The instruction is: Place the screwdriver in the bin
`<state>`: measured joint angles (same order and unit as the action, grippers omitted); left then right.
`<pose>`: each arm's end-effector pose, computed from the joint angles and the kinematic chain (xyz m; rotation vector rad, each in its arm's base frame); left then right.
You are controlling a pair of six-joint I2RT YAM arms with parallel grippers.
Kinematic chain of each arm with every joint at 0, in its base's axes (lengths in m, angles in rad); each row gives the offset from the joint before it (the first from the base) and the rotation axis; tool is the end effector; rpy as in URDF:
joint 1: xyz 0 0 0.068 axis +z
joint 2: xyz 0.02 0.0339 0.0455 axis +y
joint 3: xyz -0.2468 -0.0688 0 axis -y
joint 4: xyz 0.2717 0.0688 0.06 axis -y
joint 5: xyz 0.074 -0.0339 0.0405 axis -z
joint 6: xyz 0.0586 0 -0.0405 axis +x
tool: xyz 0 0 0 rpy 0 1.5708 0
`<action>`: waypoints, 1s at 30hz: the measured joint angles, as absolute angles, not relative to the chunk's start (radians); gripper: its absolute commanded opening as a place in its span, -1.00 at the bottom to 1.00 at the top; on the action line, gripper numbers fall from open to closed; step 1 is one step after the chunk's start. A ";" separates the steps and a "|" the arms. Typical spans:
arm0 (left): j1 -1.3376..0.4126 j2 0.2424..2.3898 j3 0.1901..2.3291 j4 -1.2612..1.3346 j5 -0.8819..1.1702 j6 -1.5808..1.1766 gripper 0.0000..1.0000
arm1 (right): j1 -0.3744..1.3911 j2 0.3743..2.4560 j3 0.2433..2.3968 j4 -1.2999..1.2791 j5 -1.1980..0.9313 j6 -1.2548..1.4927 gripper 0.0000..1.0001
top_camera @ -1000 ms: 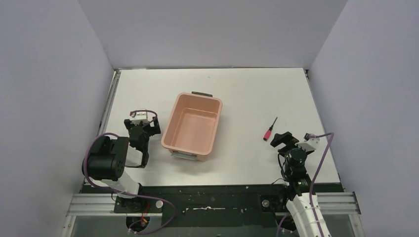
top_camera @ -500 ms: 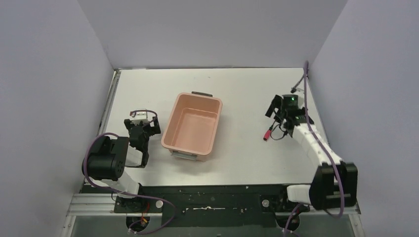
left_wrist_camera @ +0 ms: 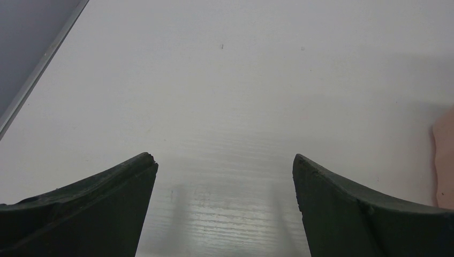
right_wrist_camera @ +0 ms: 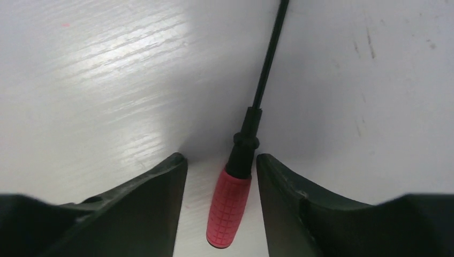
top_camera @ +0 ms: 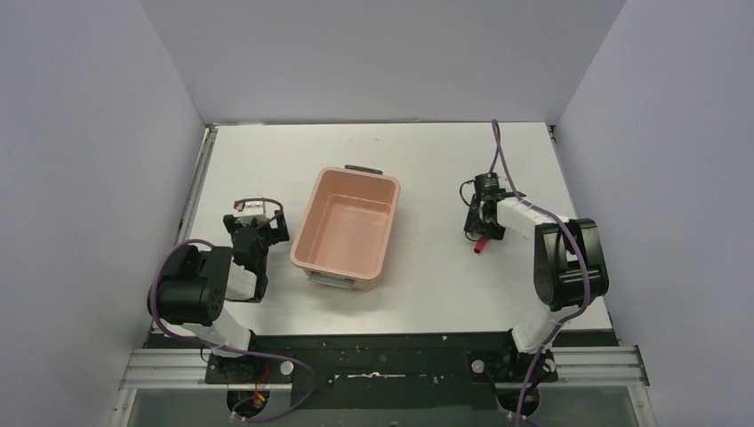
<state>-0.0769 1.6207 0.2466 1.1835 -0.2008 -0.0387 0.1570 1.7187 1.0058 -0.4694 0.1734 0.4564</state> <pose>0.2734 -0.0093 0.0804 -0.1122 1.7549 0.0927 0.3483 0.0449 0.1034 0.4516 2.6820 -0.0638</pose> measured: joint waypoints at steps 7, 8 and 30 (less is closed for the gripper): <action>-0.077 1.621 0.247 1.184 -0.201 -0.039 0.95 | 0.156 1.718 1.008 -0.455 0.152 0.452 -1.00; -0.077 1.621 0.247 1.184 -0.201 -0.039 0.95 | 0.156 1.720 1.023 -0.487 0.150 0.447 -1.00; -0.077 1.621 0.246 1.184 -0.201 -0.039 0.95 | 0.854 1.813 2.000 -0.924 0.094 0.575 -1.00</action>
